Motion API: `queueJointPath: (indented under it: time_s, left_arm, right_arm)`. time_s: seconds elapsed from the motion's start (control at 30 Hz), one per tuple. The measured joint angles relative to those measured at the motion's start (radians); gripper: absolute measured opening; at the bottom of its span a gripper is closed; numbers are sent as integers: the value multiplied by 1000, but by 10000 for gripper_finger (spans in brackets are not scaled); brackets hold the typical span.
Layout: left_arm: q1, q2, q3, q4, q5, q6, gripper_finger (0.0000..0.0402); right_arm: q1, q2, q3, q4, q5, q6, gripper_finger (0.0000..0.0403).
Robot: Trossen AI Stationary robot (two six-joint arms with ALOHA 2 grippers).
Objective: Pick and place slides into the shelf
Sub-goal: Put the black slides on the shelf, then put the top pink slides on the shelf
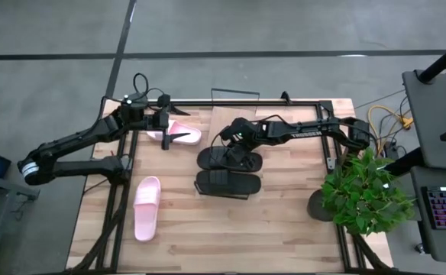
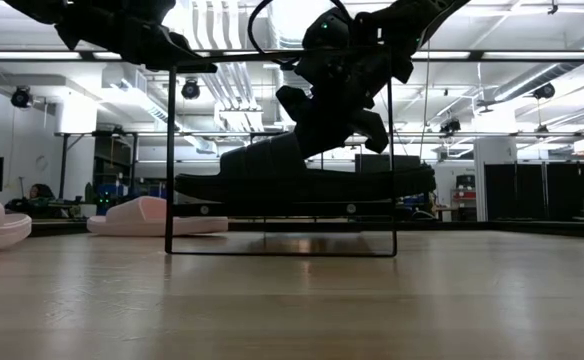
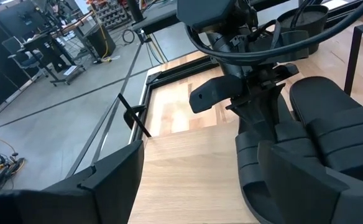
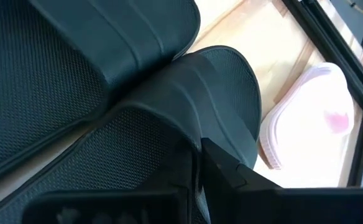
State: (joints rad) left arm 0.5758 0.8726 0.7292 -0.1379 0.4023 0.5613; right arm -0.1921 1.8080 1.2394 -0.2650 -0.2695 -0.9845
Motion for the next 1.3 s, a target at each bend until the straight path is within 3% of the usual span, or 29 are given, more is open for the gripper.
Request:
queueJointPath:
  time_s: [0.17, 0.63, 1.07, 1.17, 1.3]
  left_arm:
    - [0, 0, 0, 0, 0, 0, 297]
    - [0, 0, 0, 0, 0, 0, 297]
    - [0, 0, 0, -4, -4, -5, 297]
    - [-1, 0, 0, -13, -99, -31, 297]
    - [0, 2, 0, -13, -331, -141, 297]
  right_arm:
    - [0, -1, 0, -14, -3, 11, 31]
    - [2, -2, 30, -60, 1, 23, 191]
    - [0, -3, 170, -330, 49, 34, 216]
    - [1, -4, 224, -400, 164, 95, 216]
    - [-11, -6, 300, -474, 252, 200, 215]
